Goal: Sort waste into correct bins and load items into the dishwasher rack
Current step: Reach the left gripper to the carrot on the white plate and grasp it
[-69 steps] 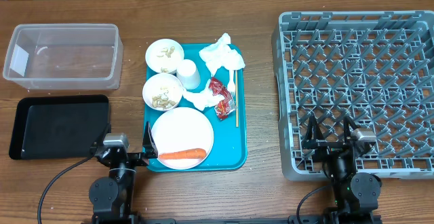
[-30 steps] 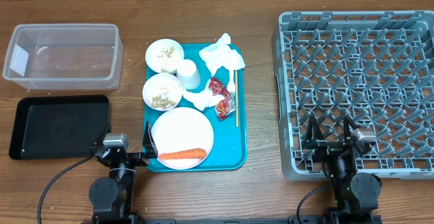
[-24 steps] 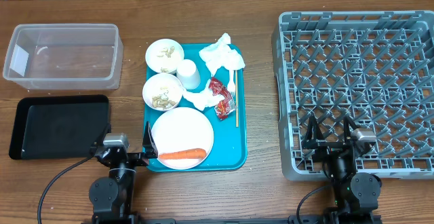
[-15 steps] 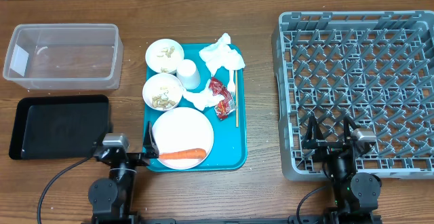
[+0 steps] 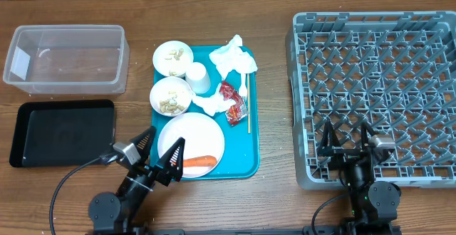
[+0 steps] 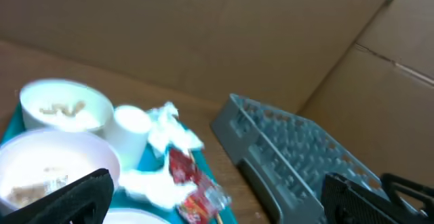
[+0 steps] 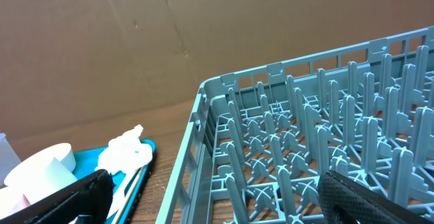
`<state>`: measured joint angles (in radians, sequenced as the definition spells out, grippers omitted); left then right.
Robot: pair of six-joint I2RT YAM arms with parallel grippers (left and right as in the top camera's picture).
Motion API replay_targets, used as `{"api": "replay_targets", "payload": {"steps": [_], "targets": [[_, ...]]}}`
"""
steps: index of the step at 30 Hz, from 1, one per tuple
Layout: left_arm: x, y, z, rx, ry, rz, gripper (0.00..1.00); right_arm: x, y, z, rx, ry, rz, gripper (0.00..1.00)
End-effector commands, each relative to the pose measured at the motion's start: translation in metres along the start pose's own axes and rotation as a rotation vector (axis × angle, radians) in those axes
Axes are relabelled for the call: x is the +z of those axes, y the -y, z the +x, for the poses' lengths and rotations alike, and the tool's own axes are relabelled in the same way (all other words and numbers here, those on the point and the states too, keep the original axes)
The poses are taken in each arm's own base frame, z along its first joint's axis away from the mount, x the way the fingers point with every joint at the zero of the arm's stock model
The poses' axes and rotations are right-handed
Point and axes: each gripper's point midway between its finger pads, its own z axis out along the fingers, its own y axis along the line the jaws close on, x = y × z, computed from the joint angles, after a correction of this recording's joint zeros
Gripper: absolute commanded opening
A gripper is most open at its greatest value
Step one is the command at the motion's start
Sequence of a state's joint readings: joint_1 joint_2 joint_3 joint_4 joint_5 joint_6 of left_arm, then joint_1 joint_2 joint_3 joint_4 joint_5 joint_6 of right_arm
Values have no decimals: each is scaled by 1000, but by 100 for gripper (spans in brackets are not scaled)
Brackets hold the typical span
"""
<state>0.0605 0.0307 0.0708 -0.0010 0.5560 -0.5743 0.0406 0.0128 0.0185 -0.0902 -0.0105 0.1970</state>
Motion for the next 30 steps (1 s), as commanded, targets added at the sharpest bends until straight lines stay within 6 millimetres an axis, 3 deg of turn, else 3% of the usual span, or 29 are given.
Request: {"api": "replay_targets", "payload": {"steps": [1, 6, 9, 15, 19, 21, 23, 25, 28, 30], "targets": [[-2, 27, -24, 20, -45, 28, 100, 0, 3, 1, -8, 9, 10, 100], [10, 29, -45, 40, -228, -73, 100, 0, 3, 1, -8, 9, 10, 100], [18, 17, -49, -10, -370, -188, 100, 0, 3, 1, -8, 9, 10, 100], [31, -9, -37, -57, -620, -406, 100, 0, 3, 1, -8, 9, 10, 100], [59, 13, -11, -68, -739, -288, 100, 0, 3, 1, -8, 9, 10, 100], [70, 41, 6, -267, -805, -178, 100, 0, 3, 1, -8, 9, 10, 100], [81, 41, 10, -322, -809, -167, 100, 0, 3, 1, -8, 9, 10, 100], [83, 23, 15, -435, -792, -311, 100, 0, 3, 1, -8, 9, 10, 100], [56, -16, 34, -679, -734, -737, 100, 0, 3, 1, -8, 9, 10, 100], [36, -20, 47, -782, -693, -935, 100, 0, 3, 1, -8, 9, 10, 100]]}}
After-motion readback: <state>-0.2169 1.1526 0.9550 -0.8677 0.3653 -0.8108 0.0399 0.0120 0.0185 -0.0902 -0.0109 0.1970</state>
